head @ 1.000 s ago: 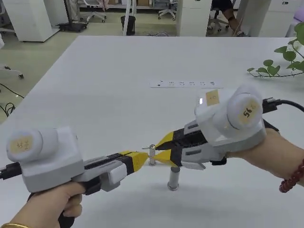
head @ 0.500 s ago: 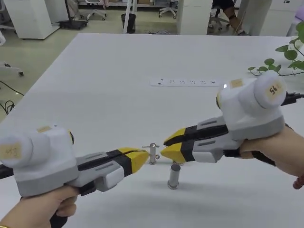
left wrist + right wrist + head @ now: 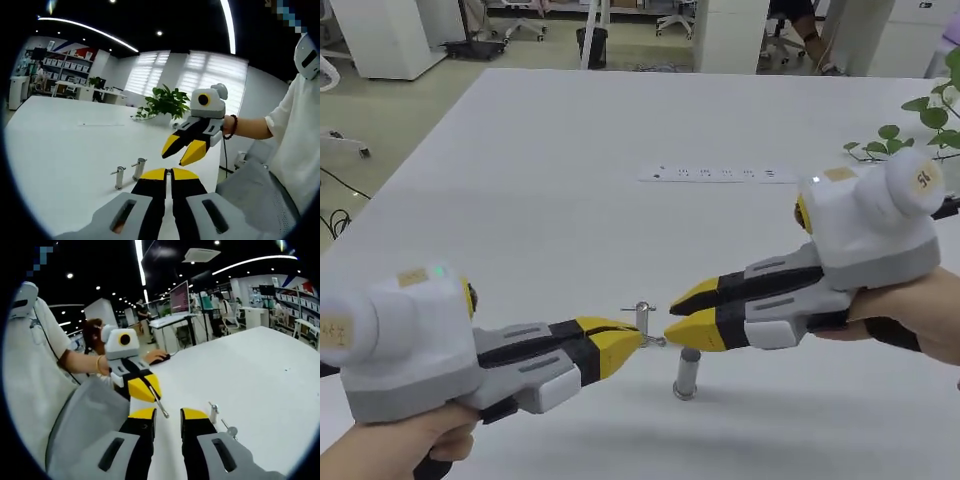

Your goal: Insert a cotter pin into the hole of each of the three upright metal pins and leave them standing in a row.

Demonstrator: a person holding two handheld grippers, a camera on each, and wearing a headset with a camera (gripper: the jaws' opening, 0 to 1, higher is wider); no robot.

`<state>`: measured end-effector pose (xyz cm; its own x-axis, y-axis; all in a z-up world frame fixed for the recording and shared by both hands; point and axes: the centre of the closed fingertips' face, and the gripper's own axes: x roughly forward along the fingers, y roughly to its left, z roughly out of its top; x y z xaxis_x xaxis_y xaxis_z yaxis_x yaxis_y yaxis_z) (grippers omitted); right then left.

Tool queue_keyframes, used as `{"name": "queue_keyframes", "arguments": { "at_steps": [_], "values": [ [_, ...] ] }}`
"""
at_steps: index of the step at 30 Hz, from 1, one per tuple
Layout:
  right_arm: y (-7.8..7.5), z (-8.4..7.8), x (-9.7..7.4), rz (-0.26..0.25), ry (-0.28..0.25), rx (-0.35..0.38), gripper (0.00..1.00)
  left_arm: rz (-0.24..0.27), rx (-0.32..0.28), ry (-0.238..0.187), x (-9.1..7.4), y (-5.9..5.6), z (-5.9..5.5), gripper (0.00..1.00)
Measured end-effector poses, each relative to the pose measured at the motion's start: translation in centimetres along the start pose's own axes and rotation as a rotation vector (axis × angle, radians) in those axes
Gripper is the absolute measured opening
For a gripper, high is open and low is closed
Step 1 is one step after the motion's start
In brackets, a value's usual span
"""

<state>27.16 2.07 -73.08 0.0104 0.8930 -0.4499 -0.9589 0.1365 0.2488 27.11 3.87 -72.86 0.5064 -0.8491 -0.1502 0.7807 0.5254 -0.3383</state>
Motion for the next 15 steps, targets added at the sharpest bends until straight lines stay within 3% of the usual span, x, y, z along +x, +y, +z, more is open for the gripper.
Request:
{"name": "queue_keyframes", "arguments": {
  "at_steps": [15],
  "values": [
    [0.8,-0.7,0.1,0.095,0.003,0.032,0.2,-0.074,0.038,-0.017,-0.2,-1.3,0.3,0.01]
  ]
}}
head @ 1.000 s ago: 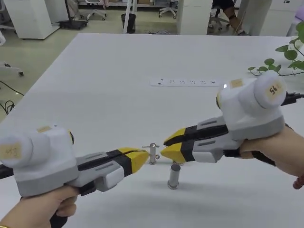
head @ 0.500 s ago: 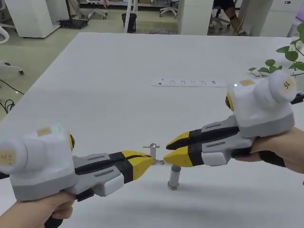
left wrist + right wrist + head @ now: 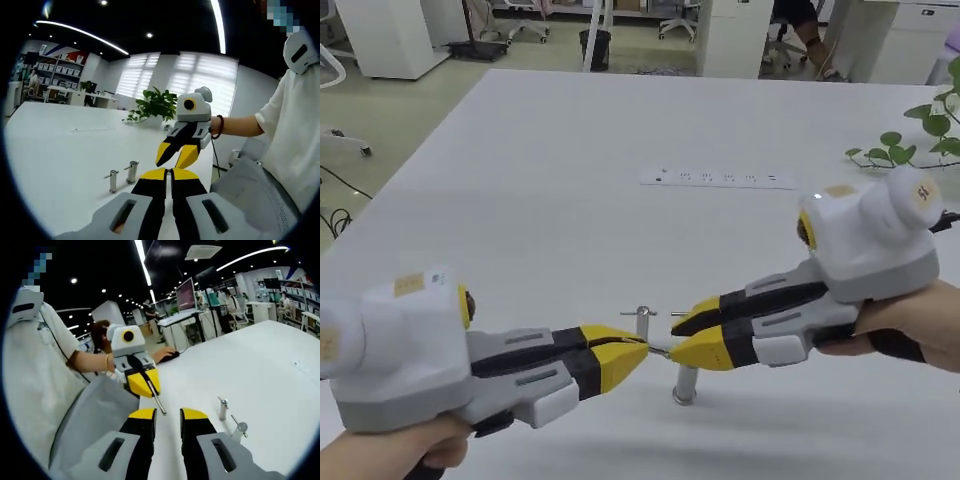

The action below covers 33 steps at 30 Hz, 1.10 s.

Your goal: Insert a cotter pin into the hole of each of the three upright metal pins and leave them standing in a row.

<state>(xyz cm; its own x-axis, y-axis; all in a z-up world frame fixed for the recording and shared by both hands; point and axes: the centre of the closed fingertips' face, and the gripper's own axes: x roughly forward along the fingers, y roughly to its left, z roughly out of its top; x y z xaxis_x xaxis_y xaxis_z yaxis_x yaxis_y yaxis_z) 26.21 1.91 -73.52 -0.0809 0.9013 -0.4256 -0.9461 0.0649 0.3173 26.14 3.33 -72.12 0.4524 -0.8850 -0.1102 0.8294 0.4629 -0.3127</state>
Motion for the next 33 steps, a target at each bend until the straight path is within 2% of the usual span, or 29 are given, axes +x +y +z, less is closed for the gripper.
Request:
{"name": "queue_keyframes", "arguments": {
  "at_steps": [13,17,21,30,33],
  "values": [
    [1.3,-0.6,0.5,0.1,0.0,0.009,0.15,-0.058,0.022,-0.01,0.1,-0.9,0.0,0.01],
    [1.4,-0.7,0.7,0.113,-0.007,0.014,0.11,-0.068,0.023,-0.013,0.2,-1.0,0.0,0.01],
    [1.5,-0.8,0.9,0.116,-0.003,0.025,0.1,-0.078,0.011,-0.023,0.2,-1.1,0.1,0.01],
    [1.9,-0.6,1.1,0.14,-0.03,0.028,0.06,-0.082,-0.003,-0.025,0.1,-1.1,0.0,0.01],
    [2.0,-0.7,0.9,0.129,-0.017,-0.057,0.05,-0.083,0.003,-0.025,0.2,-1.1,0.0,0.01]
  ]
}}
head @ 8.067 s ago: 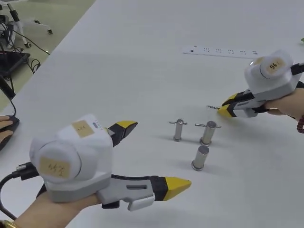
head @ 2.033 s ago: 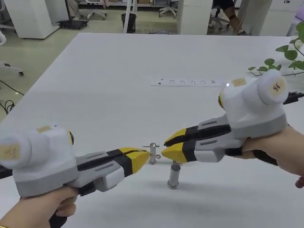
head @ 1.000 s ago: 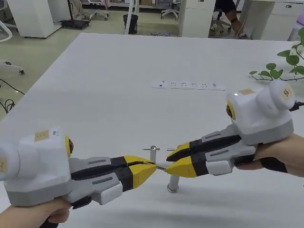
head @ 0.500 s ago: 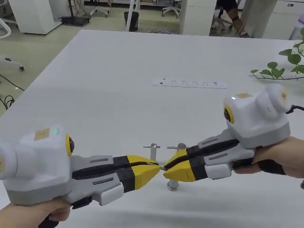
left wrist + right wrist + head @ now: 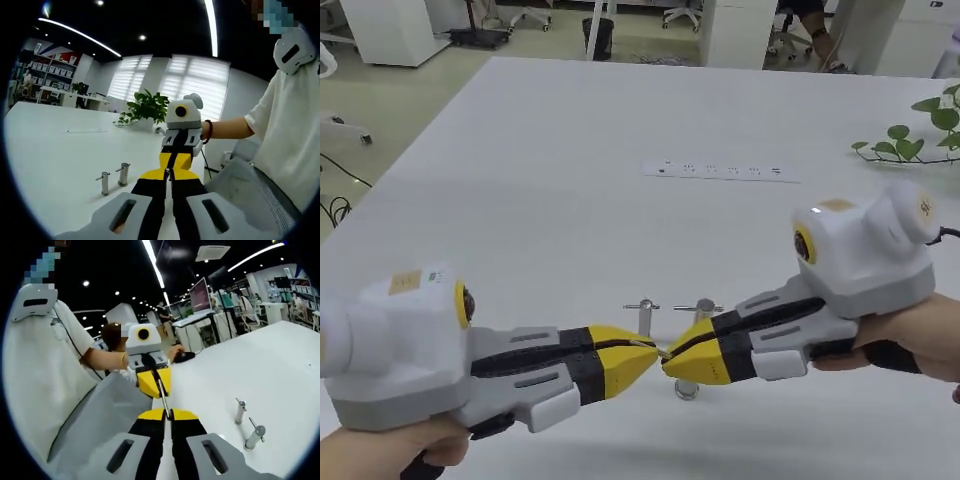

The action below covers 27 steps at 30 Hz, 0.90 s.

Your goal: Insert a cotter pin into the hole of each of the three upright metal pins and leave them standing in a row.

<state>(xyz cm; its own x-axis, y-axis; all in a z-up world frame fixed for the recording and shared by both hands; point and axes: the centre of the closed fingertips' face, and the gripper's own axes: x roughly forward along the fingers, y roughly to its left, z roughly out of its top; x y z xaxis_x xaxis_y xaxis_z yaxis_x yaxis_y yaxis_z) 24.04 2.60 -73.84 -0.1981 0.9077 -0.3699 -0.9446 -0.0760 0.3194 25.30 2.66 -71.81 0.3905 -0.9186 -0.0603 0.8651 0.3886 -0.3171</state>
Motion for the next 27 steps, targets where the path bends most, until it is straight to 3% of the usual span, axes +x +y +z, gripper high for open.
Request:
{"name": "queue_keyframes", "arguments": {
  "at_steps": [2,5,9,14,27],
  "values": [
    [0.2,0.0,0.0,-0.006,0.016,-0.041,0.04,0.01,0.004,-0.001,0.1,0.2,0.0,0.02],
    [0.1,-0.1,-0.1,-0.02,0.035,-0.046,0.03,0.024,-0.033,-0.005,0.3,0.4,0.0,0.03],
    [-0.1,-0.4,-0.5,-0.033,0.056,-0.052,0.03,0.028,-0.027,0.0,0.7,0.4,-0.3,0.04],
    [-0.6,-1.0,-1.4,-0.063,0.094,-0.053,0.03,0.045,-0.021,0.025,1.0,0.4,-1.0,0.11],
    [-2.0,-4.2,-4.3,-0.146,0.268,-0.081,0.03,0.122,0.042,0.117,1.6,1.9,-2.7,0.24]
  ]
}}
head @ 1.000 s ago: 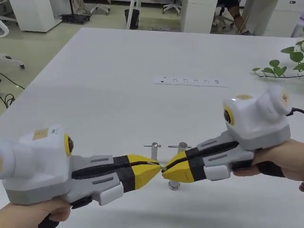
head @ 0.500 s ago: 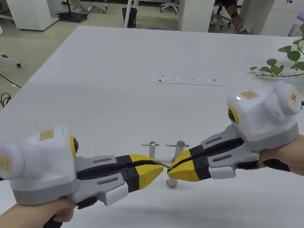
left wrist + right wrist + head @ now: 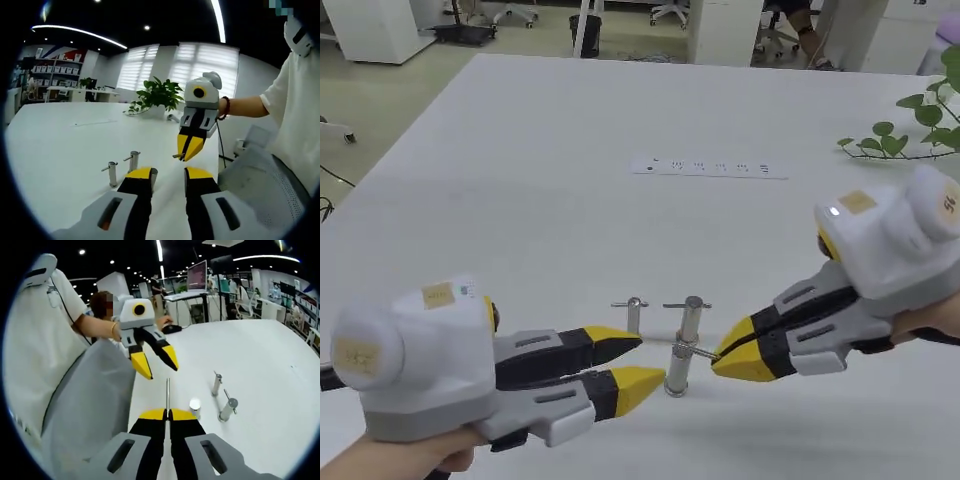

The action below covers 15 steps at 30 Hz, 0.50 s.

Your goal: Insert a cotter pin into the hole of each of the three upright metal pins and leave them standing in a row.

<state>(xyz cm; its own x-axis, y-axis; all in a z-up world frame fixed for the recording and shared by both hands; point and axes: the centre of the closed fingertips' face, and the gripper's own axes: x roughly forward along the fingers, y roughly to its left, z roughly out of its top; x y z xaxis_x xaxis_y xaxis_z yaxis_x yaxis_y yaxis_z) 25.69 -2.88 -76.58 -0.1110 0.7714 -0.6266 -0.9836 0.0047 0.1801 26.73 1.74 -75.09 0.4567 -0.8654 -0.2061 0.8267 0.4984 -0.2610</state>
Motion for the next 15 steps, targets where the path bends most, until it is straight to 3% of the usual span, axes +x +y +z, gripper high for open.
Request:
{"name": "queue_keyframes", "arguments": {
  "at_steps": [10,15],
  "values": [
    [-1.6,-3.1,-0.2,-0.031,0.125,-0.027,0.03,0.045,0.059,0.07,1.4,1.4,-1.3,0.29],
    [-2.2,-4.0,0.2,-0.033,0.155,-0.034,0.03,0.069,0.1,0.121,2.2,2.2,-2.3,0.29]
  ]
}}
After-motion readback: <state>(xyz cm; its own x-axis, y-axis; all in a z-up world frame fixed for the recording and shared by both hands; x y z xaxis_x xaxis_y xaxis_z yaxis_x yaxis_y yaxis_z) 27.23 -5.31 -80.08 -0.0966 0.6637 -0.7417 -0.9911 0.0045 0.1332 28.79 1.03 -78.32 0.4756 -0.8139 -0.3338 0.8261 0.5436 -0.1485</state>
